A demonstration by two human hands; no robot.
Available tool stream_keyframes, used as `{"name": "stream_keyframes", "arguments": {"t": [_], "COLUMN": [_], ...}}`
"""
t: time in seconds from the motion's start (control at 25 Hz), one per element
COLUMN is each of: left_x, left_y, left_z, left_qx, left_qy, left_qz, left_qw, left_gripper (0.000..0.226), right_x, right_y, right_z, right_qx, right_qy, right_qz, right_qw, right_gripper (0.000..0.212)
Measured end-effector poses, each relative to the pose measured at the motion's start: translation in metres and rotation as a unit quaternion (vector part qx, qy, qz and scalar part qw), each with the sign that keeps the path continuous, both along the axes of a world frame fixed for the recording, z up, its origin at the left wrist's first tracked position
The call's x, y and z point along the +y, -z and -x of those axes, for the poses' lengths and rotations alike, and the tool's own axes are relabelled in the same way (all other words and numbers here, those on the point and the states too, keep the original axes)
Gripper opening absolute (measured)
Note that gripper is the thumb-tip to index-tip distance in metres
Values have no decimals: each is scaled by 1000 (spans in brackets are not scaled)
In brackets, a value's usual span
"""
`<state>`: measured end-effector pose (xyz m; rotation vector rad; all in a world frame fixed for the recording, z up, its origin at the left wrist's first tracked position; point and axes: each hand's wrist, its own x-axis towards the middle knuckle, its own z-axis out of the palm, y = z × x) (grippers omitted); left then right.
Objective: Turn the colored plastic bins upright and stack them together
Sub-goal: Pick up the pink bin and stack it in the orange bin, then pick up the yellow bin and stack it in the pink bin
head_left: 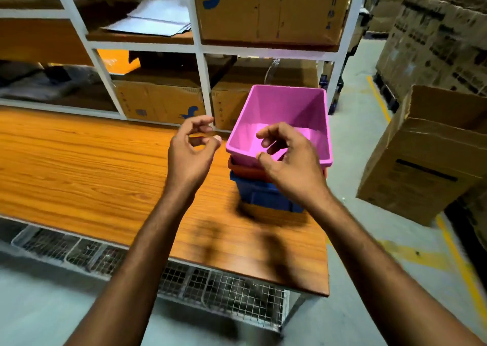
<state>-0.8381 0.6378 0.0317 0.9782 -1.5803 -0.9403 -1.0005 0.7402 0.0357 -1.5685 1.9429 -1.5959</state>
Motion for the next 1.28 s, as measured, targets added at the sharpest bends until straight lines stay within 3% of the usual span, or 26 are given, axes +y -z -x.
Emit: {"name": "stream_keyframes", "arguments": {"t": [0.32,0.76,1.04,1.28], "left_x": [59,97,71,14], "left_y": [82,144,152,167], "left_z": [-132,-351,-469,-556], "left_qx": [-79,-192,-201,-159], "left_qy": [-71,-120,-234,-311], "left_qz": [-9,-55,-100,-132], "left_qw": [994,972,946,928], "left_gripper": [39,44,42,40], "right_x": [22,15,-44,-133], "right_y": [86,140,147,157], "right_z": [-116,-334,-447,-547], "right_qx": [-82,26,52,-7], "right_qy": [-117,-215,-312,-380], "right_qz": [-109,-189,-212,-211], "right_qw": [984,958,925,901], "right_gripper": [34,38,34,34]}}
